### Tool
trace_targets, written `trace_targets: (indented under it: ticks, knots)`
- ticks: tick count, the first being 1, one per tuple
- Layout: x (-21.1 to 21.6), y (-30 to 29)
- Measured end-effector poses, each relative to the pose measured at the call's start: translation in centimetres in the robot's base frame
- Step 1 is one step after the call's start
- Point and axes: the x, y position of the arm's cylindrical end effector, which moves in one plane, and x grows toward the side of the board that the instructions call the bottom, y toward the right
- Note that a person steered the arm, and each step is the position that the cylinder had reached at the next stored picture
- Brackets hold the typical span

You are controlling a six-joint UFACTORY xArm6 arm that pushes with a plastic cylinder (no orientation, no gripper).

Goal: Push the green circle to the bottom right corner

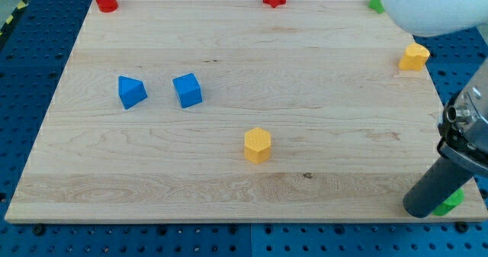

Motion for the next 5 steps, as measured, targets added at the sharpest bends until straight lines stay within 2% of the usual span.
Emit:
trace_targets:
  ticks: [3, 5]
  knots:
    - [-0.3, 0.3]
    - [-0.2, 4.1]
